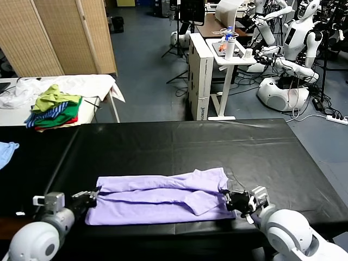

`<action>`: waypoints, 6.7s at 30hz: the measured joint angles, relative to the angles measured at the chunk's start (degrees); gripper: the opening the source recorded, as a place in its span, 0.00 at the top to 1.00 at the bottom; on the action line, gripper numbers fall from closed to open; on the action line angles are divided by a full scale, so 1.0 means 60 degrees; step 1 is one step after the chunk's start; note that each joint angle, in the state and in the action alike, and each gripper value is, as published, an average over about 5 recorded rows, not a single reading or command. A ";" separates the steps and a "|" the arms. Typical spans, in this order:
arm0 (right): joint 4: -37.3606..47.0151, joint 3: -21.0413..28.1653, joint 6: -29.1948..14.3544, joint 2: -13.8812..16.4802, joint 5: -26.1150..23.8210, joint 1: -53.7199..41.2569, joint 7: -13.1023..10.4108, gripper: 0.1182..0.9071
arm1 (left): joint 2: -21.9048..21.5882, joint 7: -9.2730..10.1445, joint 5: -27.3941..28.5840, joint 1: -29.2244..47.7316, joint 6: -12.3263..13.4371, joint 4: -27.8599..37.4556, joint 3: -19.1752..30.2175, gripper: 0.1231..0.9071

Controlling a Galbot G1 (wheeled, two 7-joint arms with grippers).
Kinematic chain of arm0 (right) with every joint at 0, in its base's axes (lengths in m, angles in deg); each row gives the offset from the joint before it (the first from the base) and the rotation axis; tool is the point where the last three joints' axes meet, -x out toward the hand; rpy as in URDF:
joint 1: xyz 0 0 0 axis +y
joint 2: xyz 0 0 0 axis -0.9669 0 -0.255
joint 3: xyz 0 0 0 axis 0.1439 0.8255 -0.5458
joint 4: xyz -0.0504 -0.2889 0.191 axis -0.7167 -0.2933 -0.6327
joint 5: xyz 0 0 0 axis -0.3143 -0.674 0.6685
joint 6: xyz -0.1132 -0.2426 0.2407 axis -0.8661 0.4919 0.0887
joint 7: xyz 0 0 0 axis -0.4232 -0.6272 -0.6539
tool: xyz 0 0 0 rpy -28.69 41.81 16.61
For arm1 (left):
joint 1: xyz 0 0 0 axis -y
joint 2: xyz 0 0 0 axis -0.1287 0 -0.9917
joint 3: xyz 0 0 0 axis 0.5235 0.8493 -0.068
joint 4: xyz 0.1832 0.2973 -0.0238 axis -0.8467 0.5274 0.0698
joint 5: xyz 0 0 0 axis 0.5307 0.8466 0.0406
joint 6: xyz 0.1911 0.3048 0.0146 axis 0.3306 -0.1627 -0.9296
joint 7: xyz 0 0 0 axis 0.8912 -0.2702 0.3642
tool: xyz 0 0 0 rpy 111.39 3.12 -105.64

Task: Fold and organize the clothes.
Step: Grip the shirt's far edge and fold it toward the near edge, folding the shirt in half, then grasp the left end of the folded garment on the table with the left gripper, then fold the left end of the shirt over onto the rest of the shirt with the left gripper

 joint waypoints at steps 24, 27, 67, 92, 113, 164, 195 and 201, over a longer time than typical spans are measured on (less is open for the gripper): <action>0.0119 0.0051 0.0073 0.0047 -0.0032 0.0155 0.0003 0.97 | 0.0260 -0.0222 0.0919 -0.0549 -0.0080 0.0111 -0.0106 0.97; 0.0056 0.0035 0.0113 0.0063 -0.0036 0.0201 -0.0003 0.97 | 0.0341 -0.0204 0.0991 -0.0605 -0.0124 0.0084 -0.0098 0.97; 0.2137 0.0096 -0.0420 -0.2017 0.0240 -0.1922 -0.0859 0.00 | 0.1004 0.0033 -0.0031 0.1386 0.0344 0.1193 0.0237 0.00; 0.2800 0.0291 -0.0433 -0.2757 -0.0240 -0.1902 -0.0781 0.67 | 0.1109 -0.0008 0.0054 0.1551 0.0228 0.1845 0.0370 0.95; 0.2341 -0.0155 -0.0581 -0.2998 -0.0666 -0.1457 -0.0662 0.71 | 0.1296 -0.0204 0.0485 0.1485 0.0539 0.1651 0.0342 0.93; 0.1198 -0.1220 -0.0922 -0.1787 -0.0180 -0.0565 -0.0301 0.00 | 0.3989 -0.0865 0.1365 -0.0557 0.1308 0.0596 -0.0660 0.67; 0.0674 -0.1868 -0.1608 -0.2083 -0.0290 0.0539 0.0252 0.00 | 0.1525 -0.1536 0.4240 -0.0683 0.2513 0.1082 -0.2126 0.91; 0.0565 -0.2045 -0.2240 -0.2130 -0.0656 0.0950 0.0603 0.00 | 0.2124 -0.1005 0.2927 -0.0650 0.1689 -0.0153 -0.1463 0.91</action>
